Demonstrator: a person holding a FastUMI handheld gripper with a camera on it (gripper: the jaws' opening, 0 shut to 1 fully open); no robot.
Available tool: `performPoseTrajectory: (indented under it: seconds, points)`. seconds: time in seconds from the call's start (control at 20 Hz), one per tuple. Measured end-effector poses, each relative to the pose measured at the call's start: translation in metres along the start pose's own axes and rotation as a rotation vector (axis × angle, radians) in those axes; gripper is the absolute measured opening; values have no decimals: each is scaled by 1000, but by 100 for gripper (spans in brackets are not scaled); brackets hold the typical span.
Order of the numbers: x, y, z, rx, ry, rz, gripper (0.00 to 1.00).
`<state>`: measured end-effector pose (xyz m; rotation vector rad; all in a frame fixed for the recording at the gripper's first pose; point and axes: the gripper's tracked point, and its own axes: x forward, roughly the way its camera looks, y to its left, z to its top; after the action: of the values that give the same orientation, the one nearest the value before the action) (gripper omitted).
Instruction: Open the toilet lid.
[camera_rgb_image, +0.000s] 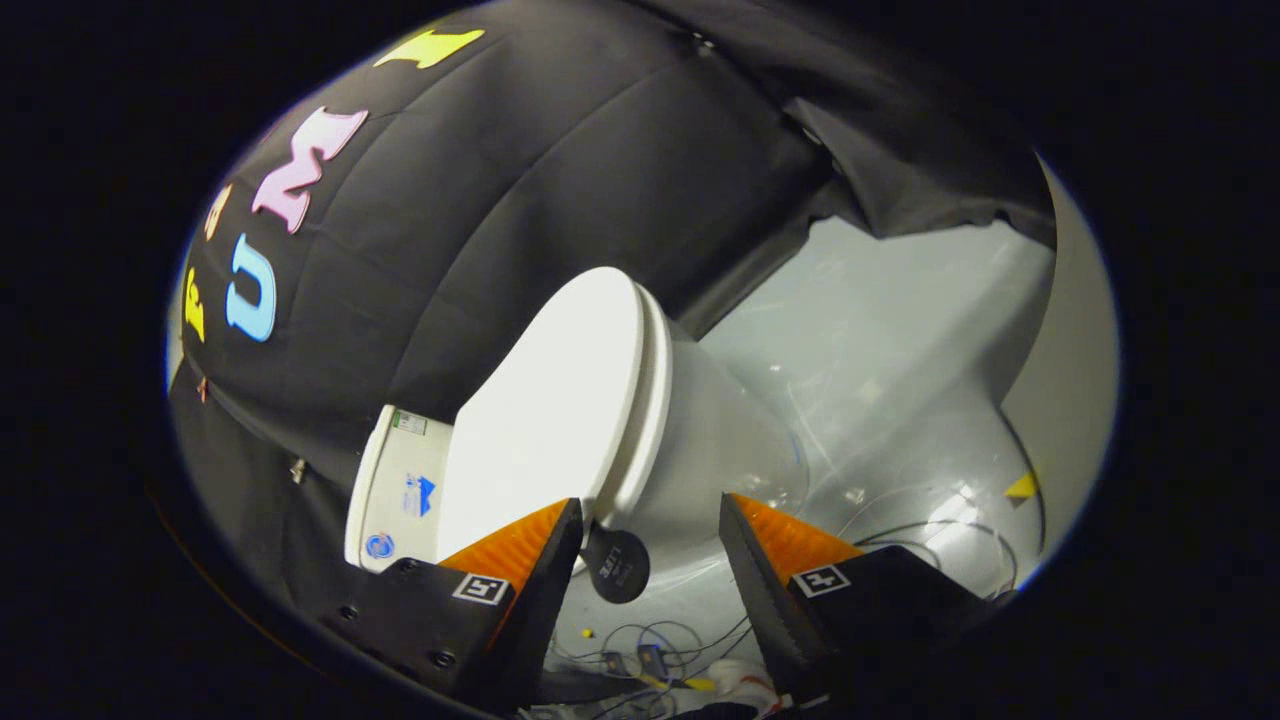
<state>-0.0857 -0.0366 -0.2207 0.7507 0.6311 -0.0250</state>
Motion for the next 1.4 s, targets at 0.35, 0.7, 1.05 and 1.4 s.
performPoseTrajectory:
  seconds: [0.35,0.7,1.05,1.4]
  points:
    - [-2,2,-11,65,51,39,40]
    - [-1,4,-22,85,103,65,40]
    - [2,5,-19,183,115,91,17]
    - [5,7,-11,247,94,120,17]
